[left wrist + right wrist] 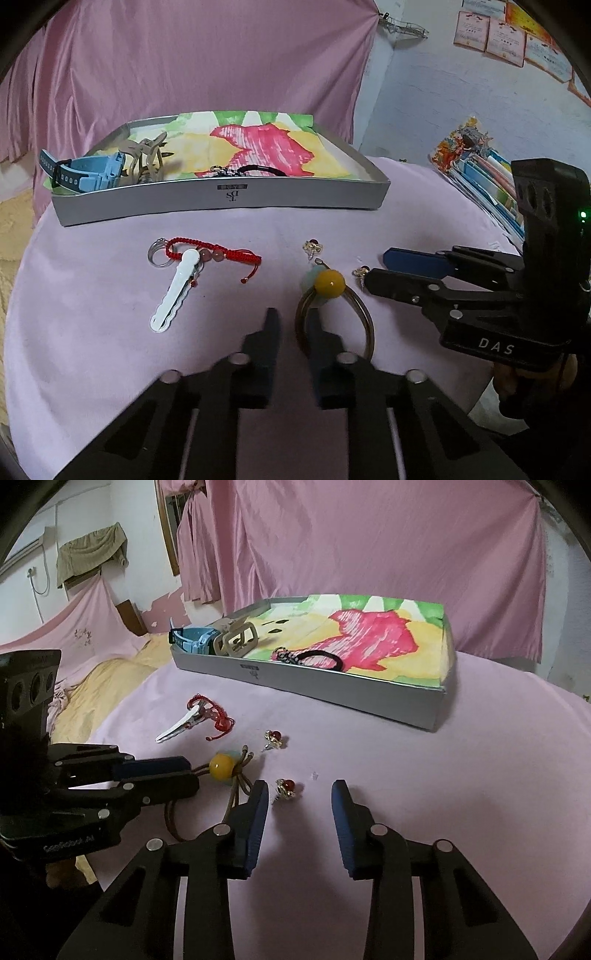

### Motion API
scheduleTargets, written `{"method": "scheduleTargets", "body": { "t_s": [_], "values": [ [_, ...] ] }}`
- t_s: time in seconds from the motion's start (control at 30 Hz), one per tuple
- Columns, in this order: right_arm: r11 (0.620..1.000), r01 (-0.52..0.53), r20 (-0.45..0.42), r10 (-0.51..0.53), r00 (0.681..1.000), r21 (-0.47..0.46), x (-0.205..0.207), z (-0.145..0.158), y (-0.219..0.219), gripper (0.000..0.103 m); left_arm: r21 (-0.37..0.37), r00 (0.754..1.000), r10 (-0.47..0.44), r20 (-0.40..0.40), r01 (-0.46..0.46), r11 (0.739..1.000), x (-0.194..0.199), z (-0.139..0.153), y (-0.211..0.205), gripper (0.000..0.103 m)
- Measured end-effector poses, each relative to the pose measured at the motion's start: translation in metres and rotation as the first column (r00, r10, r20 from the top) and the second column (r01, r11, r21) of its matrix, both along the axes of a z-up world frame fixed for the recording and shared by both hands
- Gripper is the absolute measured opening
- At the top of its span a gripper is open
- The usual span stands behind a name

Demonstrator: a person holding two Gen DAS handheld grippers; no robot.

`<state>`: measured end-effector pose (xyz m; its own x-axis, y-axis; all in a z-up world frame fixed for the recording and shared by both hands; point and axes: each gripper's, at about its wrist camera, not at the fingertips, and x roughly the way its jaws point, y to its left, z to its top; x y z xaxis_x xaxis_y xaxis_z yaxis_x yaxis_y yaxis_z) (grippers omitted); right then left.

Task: Organize jewelry
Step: 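Grasp the yellow-bead bracelet with the left tool while the right tool grasps a red earring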

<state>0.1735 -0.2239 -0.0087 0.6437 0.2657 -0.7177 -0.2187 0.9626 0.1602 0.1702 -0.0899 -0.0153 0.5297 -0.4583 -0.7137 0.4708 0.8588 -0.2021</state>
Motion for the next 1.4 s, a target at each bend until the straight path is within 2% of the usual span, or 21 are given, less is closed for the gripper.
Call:
{"method": "scheduleTargets", "body": {
  "t_s": [0.03,0.13,0.27,0.7,1.1,1.4],
  "values": [
    [1.000,-0.005,-0.004,0.005,1.000,0.000,0.002,0.000,0.001,0.031,0.001,1.000,-0.004,-0.003,0.004,1.000,0.001,0.000,0.000,0.007],
    [1.000,-0.016,-0.021,0.016,1.000,0.000,0.007,-0.002,0.006,0.021,-0.010,1.000,-0.021,-0.010,0.021,1.000,0.004,0.002,0.001,0.003],
    [1.000,-0.017,-0.027,0.017,0.999,0.007,0.009,-0.002,0.006,0.010,-0.007,0.999,-0.037,-0.015,0.037,0.999,0.005,0.003,-0.002,0.003],
    [0.998,-0.011,-0.014,0.012,1.000,0.056,0.008,-0.003,0.000,0.010,-0.018,1.000,-0.027,-0.002,0.027,0.999,0.007,0.006,-0.002,0.002],
    [0.997,0.001,0.003,-0.001,1.000,0.077,0.007,-0.002,-0.005,0.010,-0.065,0.997,0.008,0.077,-0.003,0.998,0.002,0.022,0.005,0.002],
    [0.994,0.016,0.057,-0.023,0.998,0.112,0.015,0.009,-0.009,0.010,-0.097,0.984,0.039,0.173,-0.023,0.995,0.014,0.052,0.006,0.002]
  ]
}}
